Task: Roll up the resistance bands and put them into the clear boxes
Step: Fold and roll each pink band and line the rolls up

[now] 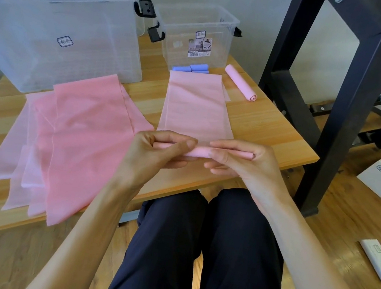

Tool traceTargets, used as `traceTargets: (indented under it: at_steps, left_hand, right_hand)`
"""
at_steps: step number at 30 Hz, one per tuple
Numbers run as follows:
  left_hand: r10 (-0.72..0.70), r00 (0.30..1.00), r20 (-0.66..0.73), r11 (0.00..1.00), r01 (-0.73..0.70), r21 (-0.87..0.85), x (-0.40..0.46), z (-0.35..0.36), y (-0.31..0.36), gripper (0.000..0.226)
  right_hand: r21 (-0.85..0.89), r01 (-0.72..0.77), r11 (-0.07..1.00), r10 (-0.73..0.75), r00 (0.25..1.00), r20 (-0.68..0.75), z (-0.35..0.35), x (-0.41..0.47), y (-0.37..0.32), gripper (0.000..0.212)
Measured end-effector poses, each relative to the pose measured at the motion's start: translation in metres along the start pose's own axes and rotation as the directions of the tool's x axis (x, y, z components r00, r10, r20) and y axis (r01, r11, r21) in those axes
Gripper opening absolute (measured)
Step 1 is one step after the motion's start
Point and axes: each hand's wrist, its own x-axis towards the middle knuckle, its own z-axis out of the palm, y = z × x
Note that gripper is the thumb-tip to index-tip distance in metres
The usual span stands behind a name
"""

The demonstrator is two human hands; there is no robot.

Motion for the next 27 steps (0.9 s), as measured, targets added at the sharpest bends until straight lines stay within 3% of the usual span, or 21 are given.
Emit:
traceTargets:
  at_steps: [14, 18, 27]
  left_hand:
    - [0.005, 1.0, 0.015, 1.0, -0.005, -0.001, -0.0009, 0.0016, -0.0015, 0.015]
    - [-0.007, 1.0, -0.008, 1.0, 0.007, 0.007, 0.001, -0.0001, -0.002, 0.014]
    - [-0.004, 1.0, -0.017, 1.0, 0.004, 0.018, 0.0022, 0.0007, -0.0043, 0.011]
  right_hand:
    - [-0.017, -0.035, 0.999, 0.033, 0.997, -0.076, 0.0013, 0.0009, -0.0003, 0.018]
    - [-0.02, -0.029, 0.999, 0.029, 1.0, -0.01, 0.0004, 0.0015, -0.002, 0.02]
    - [-0.014, -0.042, 0.999, 0.042, 0.999, -0.006, 0.0007, 0.0019, -0.0009, 0.021]
